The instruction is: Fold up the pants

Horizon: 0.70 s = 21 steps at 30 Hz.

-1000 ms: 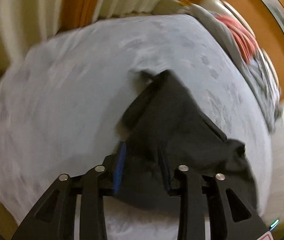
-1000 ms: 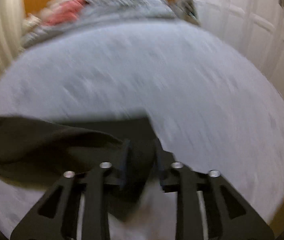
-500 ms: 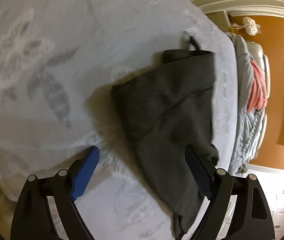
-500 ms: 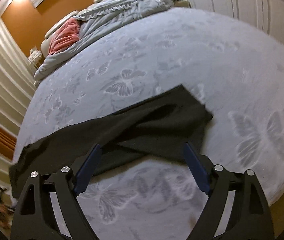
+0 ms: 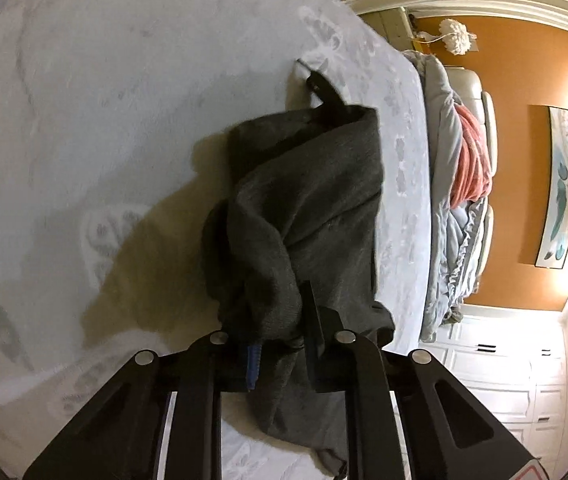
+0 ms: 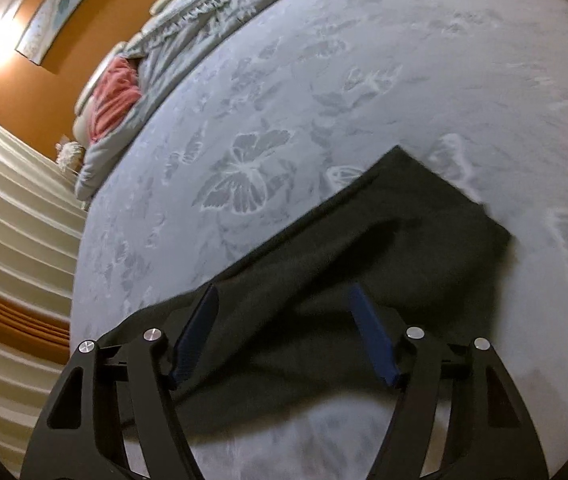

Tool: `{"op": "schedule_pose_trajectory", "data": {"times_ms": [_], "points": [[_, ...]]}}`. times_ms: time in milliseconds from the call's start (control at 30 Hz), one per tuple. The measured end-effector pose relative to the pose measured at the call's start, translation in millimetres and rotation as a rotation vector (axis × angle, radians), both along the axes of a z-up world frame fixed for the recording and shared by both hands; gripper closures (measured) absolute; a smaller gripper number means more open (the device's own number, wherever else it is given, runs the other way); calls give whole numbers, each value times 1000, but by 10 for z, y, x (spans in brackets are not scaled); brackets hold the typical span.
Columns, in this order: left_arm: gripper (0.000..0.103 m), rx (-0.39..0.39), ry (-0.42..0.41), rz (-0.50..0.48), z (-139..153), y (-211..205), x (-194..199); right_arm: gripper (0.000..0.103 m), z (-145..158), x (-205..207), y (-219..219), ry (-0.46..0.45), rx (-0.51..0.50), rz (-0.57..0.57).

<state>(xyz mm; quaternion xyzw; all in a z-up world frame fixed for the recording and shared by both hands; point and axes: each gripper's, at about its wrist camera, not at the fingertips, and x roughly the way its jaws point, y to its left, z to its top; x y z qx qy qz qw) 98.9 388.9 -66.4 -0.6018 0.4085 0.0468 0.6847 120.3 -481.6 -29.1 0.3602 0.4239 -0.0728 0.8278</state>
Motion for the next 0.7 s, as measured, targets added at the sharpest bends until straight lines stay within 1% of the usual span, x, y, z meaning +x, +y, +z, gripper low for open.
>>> {"op": "schedule_pose_trajectory", "data": {"times_ms": [33,67,100,133,167,200,233,267,300,333,367,400,433,467,500,533,600,667,700], "points": [[92,12,-13,-3,34,19,-2,53,-85,88,3,12,7,1],[94,28,-26,-6,63,36,9,80,-160,172,15,33,8,5],[95,47,-51,-13,139,43,23,97,-203,235,13,53,-17,-3],[95,60,-69,-14,175,51,32,101,-147,241,9,25,-23,-6],[95,73,-95,-13,240,59,33,101,13,211,11,-33,-37,-17],[95,83,-118,-14,285,66,41,101,356,124,30,-162,-46,-11],[95,98,-144,-19,352,68,51,101,614,41,69,-252,-58,10],[95,117,-159,-28,385,80,24,101,874,-66,144,-332,-98,40],[95,144,-165,-36,420,78,38,101,1043,-179,229,-360,-176,67],[95,190,-154,-45,452,57,71,101,1029,-242,264,-328,-234,78],[95,222,-139,-56,452,45,87,101,816,-265,222,-232,-244,82],[95,241,-114,-69,410,38,99,101,576,-248,151,-142,-213,75],[95,238,-99,-74,372,36,116,101,309,-225,62,-44,-175,63],[95,224,-79,-77,309,50,128,101,81,-204,-8,36,-145,57],[95,209,-68,-72,267,76,136,101,-105,-193,-43,95,-133,67],[95,181,-59,-61,211,105,117,100,-167,-201,-35,107,-140,83],[95,158,-52,-40,178,142,88,96,-72,-208,1,80,-186,97],[95,158,-56,-32,180,140,80,89,10,-217,1,48,-198,85],[95,166,-56,-32,186,119,75,82,44,-203,-31,34,-193,67]]}}
